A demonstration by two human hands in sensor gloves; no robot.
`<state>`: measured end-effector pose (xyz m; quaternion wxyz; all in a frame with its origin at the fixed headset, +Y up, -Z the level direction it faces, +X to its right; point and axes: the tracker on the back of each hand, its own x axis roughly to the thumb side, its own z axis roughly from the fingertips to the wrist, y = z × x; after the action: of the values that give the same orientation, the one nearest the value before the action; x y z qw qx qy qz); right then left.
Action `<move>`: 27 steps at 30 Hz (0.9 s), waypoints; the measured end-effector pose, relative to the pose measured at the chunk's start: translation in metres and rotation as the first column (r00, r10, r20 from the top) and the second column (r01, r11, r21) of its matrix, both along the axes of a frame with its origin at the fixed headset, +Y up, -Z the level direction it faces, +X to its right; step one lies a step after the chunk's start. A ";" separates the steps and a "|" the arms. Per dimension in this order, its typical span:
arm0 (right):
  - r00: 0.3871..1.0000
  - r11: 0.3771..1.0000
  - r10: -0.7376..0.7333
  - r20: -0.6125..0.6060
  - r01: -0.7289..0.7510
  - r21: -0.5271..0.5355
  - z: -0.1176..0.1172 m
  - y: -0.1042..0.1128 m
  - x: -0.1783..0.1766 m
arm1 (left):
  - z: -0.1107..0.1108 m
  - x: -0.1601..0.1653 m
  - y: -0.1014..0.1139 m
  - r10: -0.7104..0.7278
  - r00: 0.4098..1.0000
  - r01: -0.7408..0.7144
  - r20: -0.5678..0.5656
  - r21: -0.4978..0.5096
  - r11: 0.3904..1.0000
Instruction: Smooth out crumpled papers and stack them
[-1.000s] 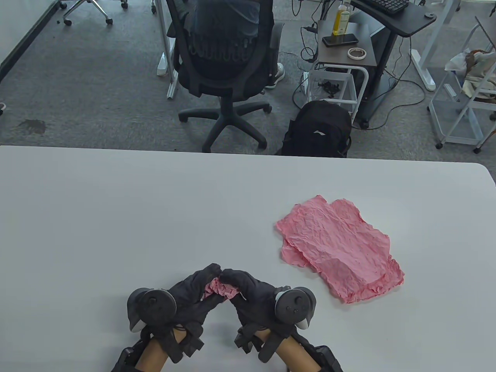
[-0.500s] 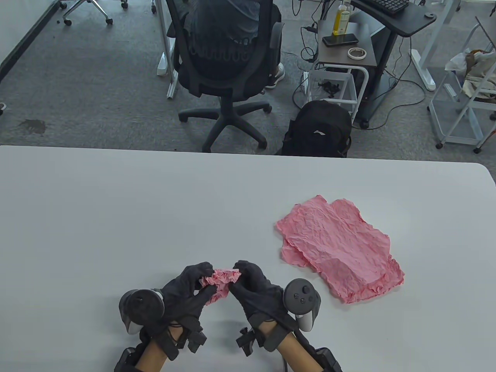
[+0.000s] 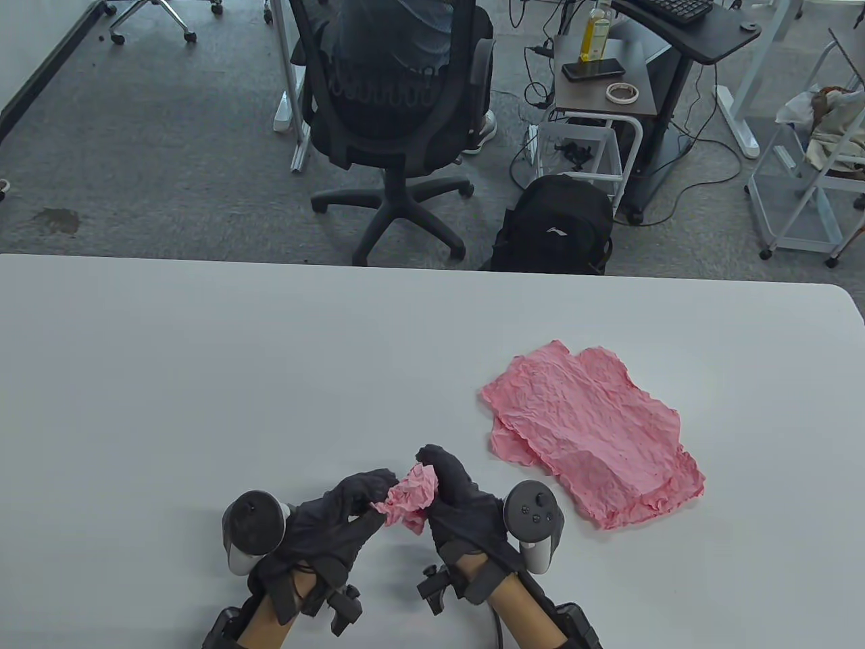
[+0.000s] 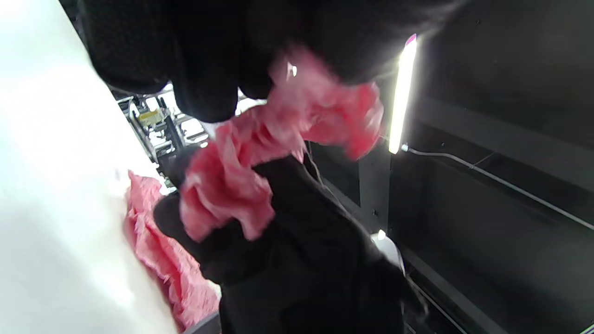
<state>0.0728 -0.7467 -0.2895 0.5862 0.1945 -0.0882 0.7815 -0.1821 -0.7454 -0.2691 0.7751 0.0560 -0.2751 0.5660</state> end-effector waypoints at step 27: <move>0.911 0.811 0.411 -0.036 -0.348 0.470 0.030 0.029 -0.020 | -0.004 -0.018 -0.007 -0.002 0.983 -0.020 -0.186 -0.113 0.993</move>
<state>0.0527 -0.7175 -0.2599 0.3608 0.3920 -0.1871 0.8253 -0.1996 -0.7520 -0.2736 0.7968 0.0654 -0.1686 0.5766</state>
